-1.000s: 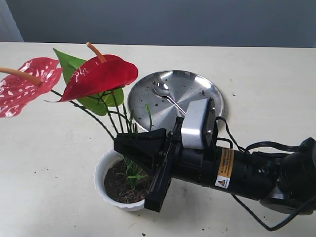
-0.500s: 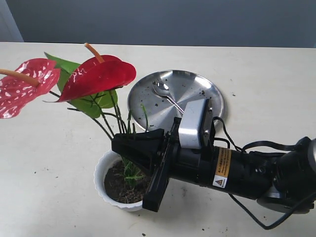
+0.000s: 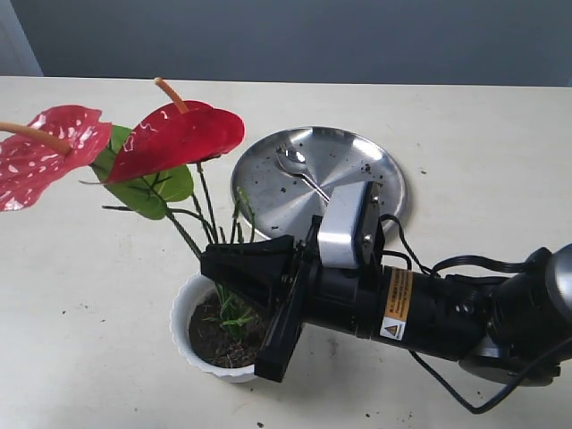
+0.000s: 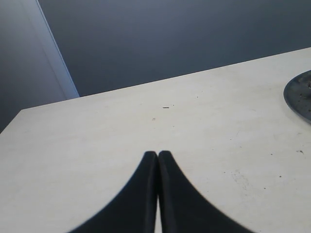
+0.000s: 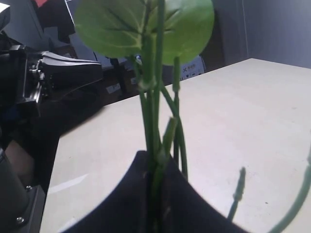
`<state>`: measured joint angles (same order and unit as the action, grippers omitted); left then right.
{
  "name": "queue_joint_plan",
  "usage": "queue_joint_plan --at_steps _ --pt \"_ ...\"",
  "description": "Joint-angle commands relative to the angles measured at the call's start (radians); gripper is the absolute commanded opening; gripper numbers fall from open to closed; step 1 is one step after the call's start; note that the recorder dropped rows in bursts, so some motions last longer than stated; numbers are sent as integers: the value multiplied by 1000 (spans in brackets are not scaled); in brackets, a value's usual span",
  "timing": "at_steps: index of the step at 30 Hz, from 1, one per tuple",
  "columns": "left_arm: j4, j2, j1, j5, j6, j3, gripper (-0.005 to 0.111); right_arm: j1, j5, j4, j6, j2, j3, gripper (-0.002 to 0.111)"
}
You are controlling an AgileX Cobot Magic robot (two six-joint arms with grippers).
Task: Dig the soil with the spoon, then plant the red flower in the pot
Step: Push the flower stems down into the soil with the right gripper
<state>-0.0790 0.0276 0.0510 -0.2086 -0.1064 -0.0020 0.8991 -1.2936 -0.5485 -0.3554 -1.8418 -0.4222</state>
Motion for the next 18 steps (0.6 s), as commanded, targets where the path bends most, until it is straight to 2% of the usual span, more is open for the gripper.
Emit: queue_joint_plan --at_steps 1,9,18 --pt "8 -4 2 6 5 2 0 -3 97 -44 3 -64 39 -1" --pt "8 -4 2 6 5 2 0 -3 133 -44 3 -64 39 -1" --pt "8 -4 2 8 5 2 0 -3 135 40 -41 -62 39 -1"
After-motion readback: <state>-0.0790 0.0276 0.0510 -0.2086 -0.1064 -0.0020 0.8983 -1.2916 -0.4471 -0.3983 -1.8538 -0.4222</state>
